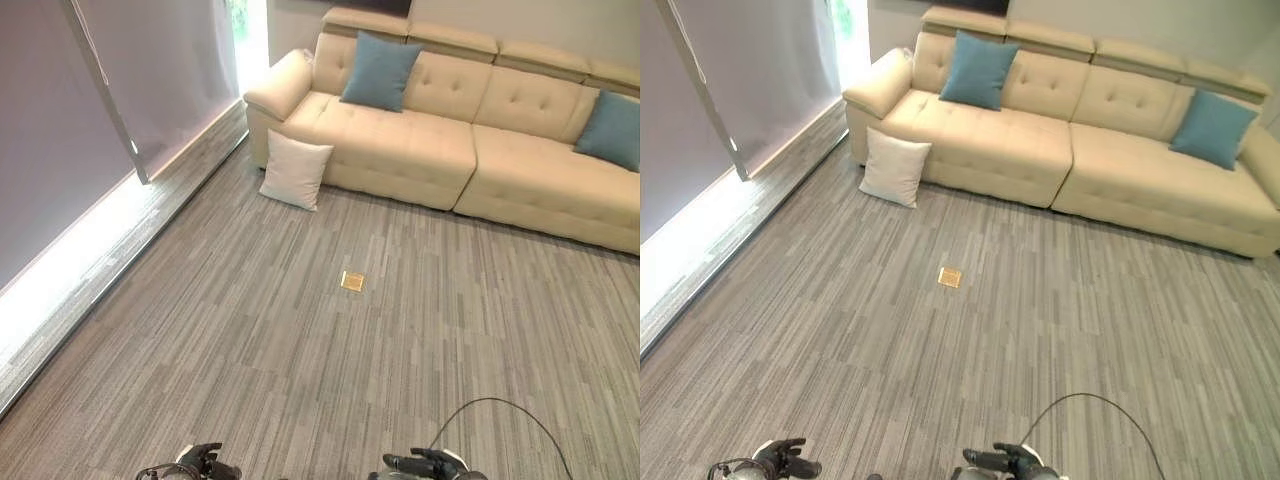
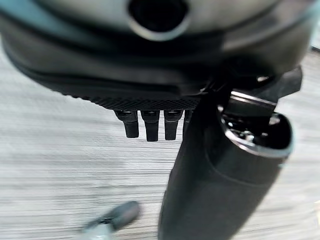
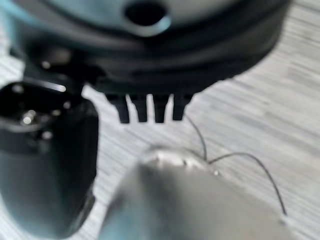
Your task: Pick up all the scattered cushions and arrange them neatly on the sofa.
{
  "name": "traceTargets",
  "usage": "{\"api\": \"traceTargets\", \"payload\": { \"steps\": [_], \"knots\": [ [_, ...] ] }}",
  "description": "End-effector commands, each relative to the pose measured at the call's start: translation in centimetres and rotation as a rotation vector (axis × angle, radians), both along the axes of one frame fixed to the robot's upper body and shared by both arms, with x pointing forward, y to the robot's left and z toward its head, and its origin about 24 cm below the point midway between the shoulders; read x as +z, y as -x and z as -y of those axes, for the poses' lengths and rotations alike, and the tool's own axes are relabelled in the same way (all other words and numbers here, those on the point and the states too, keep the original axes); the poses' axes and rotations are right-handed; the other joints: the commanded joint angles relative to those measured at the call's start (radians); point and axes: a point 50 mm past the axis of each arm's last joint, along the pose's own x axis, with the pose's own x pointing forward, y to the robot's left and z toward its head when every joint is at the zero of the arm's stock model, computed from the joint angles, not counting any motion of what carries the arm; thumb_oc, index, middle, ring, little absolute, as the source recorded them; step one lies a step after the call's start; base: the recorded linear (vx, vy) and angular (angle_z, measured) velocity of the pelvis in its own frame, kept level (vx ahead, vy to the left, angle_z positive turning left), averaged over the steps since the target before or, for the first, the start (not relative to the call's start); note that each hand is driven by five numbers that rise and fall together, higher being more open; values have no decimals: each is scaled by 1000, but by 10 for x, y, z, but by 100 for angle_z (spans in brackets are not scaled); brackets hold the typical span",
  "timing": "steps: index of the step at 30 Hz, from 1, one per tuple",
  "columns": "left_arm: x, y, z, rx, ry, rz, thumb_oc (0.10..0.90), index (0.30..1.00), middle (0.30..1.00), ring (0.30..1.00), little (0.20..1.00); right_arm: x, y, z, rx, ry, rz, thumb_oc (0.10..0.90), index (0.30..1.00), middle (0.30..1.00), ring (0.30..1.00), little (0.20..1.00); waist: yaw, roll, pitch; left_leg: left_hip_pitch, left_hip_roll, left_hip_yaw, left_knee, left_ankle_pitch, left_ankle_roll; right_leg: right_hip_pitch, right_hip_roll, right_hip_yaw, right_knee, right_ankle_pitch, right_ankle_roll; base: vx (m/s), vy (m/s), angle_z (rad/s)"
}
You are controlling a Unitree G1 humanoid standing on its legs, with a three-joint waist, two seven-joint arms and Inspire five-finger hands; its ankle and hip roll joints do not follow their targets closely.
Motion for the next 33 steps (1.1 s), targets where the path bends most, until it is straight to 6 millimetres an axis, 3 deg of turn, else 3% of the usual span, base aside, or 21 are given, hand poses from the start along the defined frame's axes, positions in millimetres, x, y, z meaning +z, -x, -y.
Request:
{"api": "traceTargets", "payload": {
  "steps": [1, 2, 3, 4, 6, 7, 8, 9, 11, 13, 14, 15, 16, 19, 20, 21, 24, 26, 31, 32, 33],
  "knots": [
    [-5, 7, 13, -43, 17, -13, 800, 900, 900, 900, 900, -7, 30, 9, -31, 11, -109, 800, 900, 900, 900, 900, -39, -6, 12, 177, -9, -19, -20, -179, -103, -74, -7, 34, -159, 160, 39, 967, -317, 78],
    [-9, 18, 15, -60, 22, -49, 800, 900, 900, 900, 900, -9, 41, 15, -52, 23, -141, 800, 900, 900, 900, 900, -42, -8, -11, 201, 0, -32, 24, -213, -110, -26, 12, 55, -174, 173, 25, 884, -352, 50],
    [-12, 28, 19, -53, 31, -77, 800, 900, 900, 900, 900, -8, 44, 20, -69, 31, -145, 800, 900, 900, 900, 900, -55, 9, -24, 207, 19, -47, 121, -197, -128, -20, 42, 82, -129, 172, 2, 662, -290, 13],
    [-12, 28, 19, -53, 31, -77, 800, 900, 900, 900, 900, -8, 44, 20, -68, 30, -145, 800, 900, 900, 900, 900, -57, 6, -26, 203, 16, -49, 121, -195, -127, -22, 39, 82, -128, 172, 2, 560, -283, 46],
    [-14, 36, 21, -10, 52, -94, 800, 900, 900, 900, 900, -6, 40, 27, -95, 49, -130, 800, 900, 900, 900, 900, -31, -8, -6, -26, 46, -15, 638, 35, -203, 89, 59, 105, -129, 141, -61, 419, -338, 87],
    [-12, 35, 14, 11, 42, -91, 800, 900, 900, 900, 900, 5, 30, 53, -149, 80, -107, 800, 900, 900, 900, 900, -10, -36, 15, -107, 62, 8, 831, 90, -203, 140, 65, 95, -130, 118, -95, 296, -393, 50],
    [-11, 29, 14, 17, 44, -65, 800, 900, 900, 900, 900, 4, 37, 54, -153, 95, -89, 800, 900, 900, 900, 900, -5, -55, 36, -164, 79, 36, 956, 84, -198, 168, 71, 103, -133, 104, -114, 428, -456, -27],
    [-10, 26, 14, 19, 44, -43, 800, 900, 900, 900, 900, 13, 10, 59, -170, 121, 7, 800, 900, 900, 900, 900, 28, -71, 57, -259, 123, 92, 1043, 61, -183, 225, 86, 115, -143, 66, -138, 304, -278, -55],
    [-9, 17, 18, 43, 54, -4, 800, 900, 900, 900, 900, 17, 16, 69, -198, 137, 32, 800, 900, 900, 900, 900, 28, -81, 56, -296, 140, 123, 1004, 48, -173, 253, 90, 118, -138, 34, -143, 369, -135, -80],
    [-6, 5, 21, 82, 73, 61, 800, 900, 900, 900, 900, 24, 5, 74, -173, 189, 108, 800, 900, 900, 900, 900, 37, -72, 60, -331, 157, 150, 849, 34, -166, 297, 102, 120, -138, -5, -136, 447, 25, -47],
    [-5, 3, 21, 107, 73, 80, 800, 900, 900, 900, 900, 26, 4, 77, -174, 218, 120, 800, 900, 900, 900, 900, 43, -70, 61, -333, 173, 165, 719, 46, -168, 312, 97, 118, -135, -22, -125, 584, 235, -30],
    [-5, 2, 21, 134, 57, 96, 800, 900, 900, 900, 900, 29, -3, 76, -147, 239, 154, 800, 900, 900, 900, 900, 58, -62, 66, -322, 202, 163, 459, 57, -170, 350, 93, 111, -139, -52, -102, 619, 305, -38],
    [-4, 2, 19, 144, 45, 101, 800, 900, 900, 900, 900, 32, -9, 76, -127, 250, 180, 800, 900, 900, 900, 900, 69, -60, 66, -306, 206, 139, 324, 73, -176, 369, 93, 110, -143, -64, -89, 474, 254, -36],
    [-3, 1, 17, 164, 32, 111, 800, 900, 900, 900, 900, 36, -15, 76, -111, 263, 207, 800, 900, 900, 900, 900, 86, -56, 64, -301, 214, 89, 208, 131, -199, 400, 96, 114, -157, -74, -79, 333, 191, -26],
    [-3, 1, 14, 197, 13, 116, 800, 900, 900, 900, 900, 39, -24, 76, -100, 275, 240, 800, 900, 900, 900, 900, 106, -57, 62, -310, 226, -3, 74, 165, -221, 440, 86, 134, -165, -92, -63, 420, 276, -20],
    [-2, 1, 10, 208, -2, 115, 800, 900, 900, 900, 900, 39, -24, 75, -97, 281, 245, 800, 900, 900, 900, 900, 114, -61, 58, -318, 228, -30, 58, 172, -234, 457, 83, 147, -169, -96, -54, 567, 377, -57],
    [-4, 18, 0, 226, -34, 58, 800, 900, 900, 900, 900, 30, -12, 68, -110, 248, 204, 800, 900, 900, 900, 900, 114, -58, 14, -269, 234, -9, 36, 186, -252, 476, 56, 160, -169, -101, -24, 450, 355, -66],
    [-3, 23, -10, 241, -59, 48, 800, 900, 900, 900, 900, 21, 4, 62, -162, 206, 150, 800, 900, 900, 900, 900, 121, -86, -11, -262, 183, -4, 101, 124, -215, 446, -16, 174, -107, -61, 23, 393, 429, 13],
    [-3, 23, -10, 240, -60, 48, 800, 900, 900, 900, 900, 21, 5, 62, -163, 205, 150, 800, 900, 900, 900, 900, 122, -88, -11, -262, 182, -2, 103, 123, -214, 445, -19, 174, -106, -62, 24, 129, 187, 17],
    [5, 23, -32, 267, -102, 57, 800, 900, 900, 900, 900, 12, 19, 52, -250, 140, 109, 800, 900, 900, 900, 900, 87, -70, 14, -183, 96, 50, 136, 24, -121, 264, -119, 202, 272, 194, 37, 532, 830, 23],
    [6, 25, -37, 269, -115, 55, 800, 900, 900, 900, 900, 10, 22, 49, -252, 131, 93, 800, 900, 900, 900, 900, 78, -52, 15, -161, 90, 56, 128, 8, -109, 228, -124, 190, 319, 203, 27, 637, 935, 10]
  ]
}}
